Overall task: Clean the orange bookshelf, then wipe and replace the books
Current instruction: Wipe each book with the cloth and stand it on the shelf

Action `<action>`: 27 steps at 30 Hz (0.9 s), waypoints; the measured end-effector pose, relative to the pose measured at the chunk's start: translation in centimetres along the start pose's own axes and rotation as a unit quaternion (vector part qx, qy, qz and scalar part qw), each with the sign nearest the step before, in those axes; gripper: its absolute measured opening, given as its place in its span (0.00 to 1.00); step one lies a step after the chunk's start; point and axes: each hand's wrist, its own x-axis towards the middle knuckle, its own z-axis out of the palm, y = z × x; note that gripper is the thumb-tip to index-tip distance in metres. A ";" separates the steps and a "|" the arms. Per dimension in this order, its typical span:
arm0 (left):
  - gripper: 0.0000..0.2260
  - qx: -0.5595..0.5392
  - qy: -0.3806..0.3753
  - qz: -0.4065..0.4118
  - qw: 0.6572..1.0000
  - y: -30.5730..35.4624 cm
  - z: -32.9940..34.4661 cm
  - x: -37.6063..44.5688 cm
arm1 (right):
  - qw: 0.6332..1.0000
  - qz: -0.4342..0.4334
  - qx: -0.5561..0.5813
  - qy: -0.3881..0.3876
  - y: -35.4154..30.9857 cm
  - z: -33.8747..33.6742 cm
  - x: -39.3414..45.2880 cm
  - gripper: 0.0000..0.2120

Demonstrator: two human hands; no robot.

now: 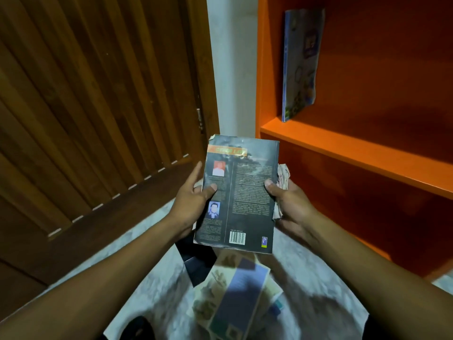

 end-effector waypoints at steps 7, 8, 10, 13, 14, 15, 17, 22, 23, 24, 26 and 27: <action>0.12 0.009 0.029 0.023 0.999 0.7 0.5 -0.1 | 0.997 -0.042 -0.011 0.060 -1.1 0.8 0.1 0.10; 0.12 0.011 0.029 0.030 0.999 0.9 0.5 -0.1 | 0.990 -0.083 -0.023 0.116 -1.3 0.5 0.7 0.11; 0.12 0.035 0.028 0.042 0.998 1.0 0.4 0.0 | 0.951 -0.207 -0.102 0.205 -2.2 -0.4 1.6 0.13; 0.12 0.053 0.012 0.038 0.998 1.0 0.5 -0.3 | 0.904 -0.258 -0.305 0.150 -2.3 -1.9 2.4 0.13; 0.12 0.055 0.005 0.036 0.998 0.9 0.6 -0.4 | 0.874 -0.280 -0.383 0.104 -1.7 -2.3 3.0 0.17; 0.12 0.051 -0.002 0.034 0.998 0.9 0.9 -0.5 | 0.841 -0.320 -0.430 0.078 -2.1 -1.9 2.0 0.18; 0.12 0.031 -0.008 0.036 0.999 0.9 1.5 -0.6 | 0.759 -0.402 -0.507 0.072 -2.3 -0.7 0.7 0.19; 0.11 -0.020 0.069 0.042 0.997 1.2 1.0 0.3 | 0.687 -0.463 -0.558 -0.042 0.7 0.9 -1.4 0.22; 0.11 -0.028 0.089 0.039 0.995 1.2 0.5 0.5 | 0.687 -0.455 -0.562 -0.073 1.8 1.1 -1.7 0.23; 0.11 -0.036 0.109 0.034 0.993 1.2 0.0 0.8 | 0.693 -0.440 -0.561 -0.106 2.4 1.1 -1.8 0.22; 0.11 -0.056 0.139 0.022 0.988 1.3 -1.0 1.0 | 0.701 -0.399 -0.565 -0.172 3.4 1.3 -2.8 0.21; 0.11 -0.062 0.147 0.018 0.987 1.4 -1.4 1.0 | 0.697 -0.380 -0.574 -0.200 3.9 1.4 -3.3 0.20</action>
